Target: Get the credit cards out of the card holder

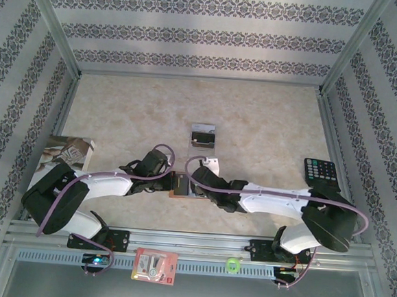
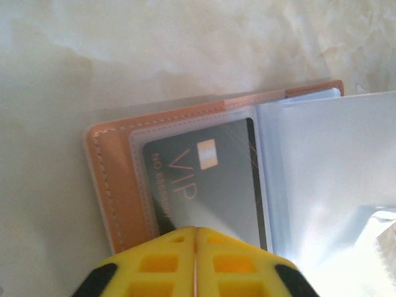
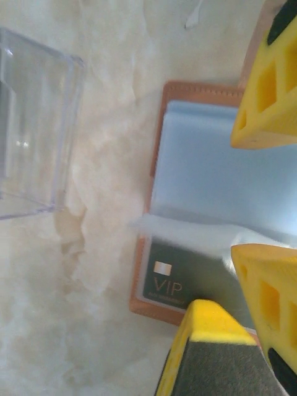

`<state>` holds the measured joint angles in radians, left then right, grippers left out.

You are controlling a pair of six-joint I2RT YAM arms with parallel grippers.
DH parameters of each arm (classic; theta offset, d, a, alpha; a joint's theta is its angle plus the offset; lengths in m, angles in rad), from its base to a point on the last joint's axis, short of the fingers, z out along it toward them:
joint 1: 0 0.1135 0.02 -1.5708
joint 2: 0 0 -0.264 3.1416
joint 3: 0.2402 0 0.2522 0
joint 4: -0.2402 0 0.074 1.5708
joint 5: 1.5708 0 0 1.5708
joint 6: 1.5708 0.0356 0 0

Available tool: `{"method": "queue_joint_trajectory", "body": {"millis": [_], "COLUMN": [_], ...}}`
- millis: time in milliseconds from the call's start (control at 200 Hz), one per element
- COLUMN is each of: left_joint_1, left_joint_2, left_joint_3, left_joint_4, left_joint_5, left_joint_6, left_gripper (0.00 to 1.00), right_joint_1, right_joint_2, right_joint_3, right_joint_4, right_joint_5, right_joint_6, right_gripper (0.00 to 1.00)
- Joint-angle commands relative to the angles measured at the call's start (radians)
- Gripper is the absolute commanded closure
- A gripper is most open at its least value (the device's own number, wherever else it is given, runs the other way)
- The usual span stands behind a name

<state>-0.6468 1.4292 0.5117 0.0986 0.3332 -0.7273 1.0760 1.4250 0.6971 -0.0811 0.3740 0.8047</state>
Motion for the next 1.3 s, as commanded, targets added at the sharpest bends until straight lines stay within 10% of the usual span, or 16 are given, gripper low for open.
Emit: {"method": "queue_joint_trajectory", "body": {"millis": [0, 685, 1069, 1294], "left_joint_1": [-0.036, -0.195, -0.112, 0.027], "left_joint_2": [0.006, 0.357, -0.143, -0.133], "left_joint_3": [0.052, 0.360, 0.161, 0.072], "left_joint_4": [-0.054, -0.168, -0.099, -0.151], "left_joint_5": [0.030, 0.235, -0.007, 0.009], "left_joint_6": [0.026, 0.086, 0.042, 0.083], "left_gripper": [0.85, 0.82, 0.62, 0.67], "right_joint_1": [-0.001, -0.098, -0.124, -0.130], "right_joint_2": [-0.060, -0.308, -0.169, 0.040], "right_joint_3": [-0.028, -0.163, -0.066, 0.053], "right_joint_4": [0.000, -0.062, 0.025, 0.044], "right_joint_5": [0.071, 0.092, -0.150, -0.426], "right_joint_6": [0.022, 0.050, -0.064, -0.121], "right_gripper": [0.55, 0.57, 0.62, 0.79]}}
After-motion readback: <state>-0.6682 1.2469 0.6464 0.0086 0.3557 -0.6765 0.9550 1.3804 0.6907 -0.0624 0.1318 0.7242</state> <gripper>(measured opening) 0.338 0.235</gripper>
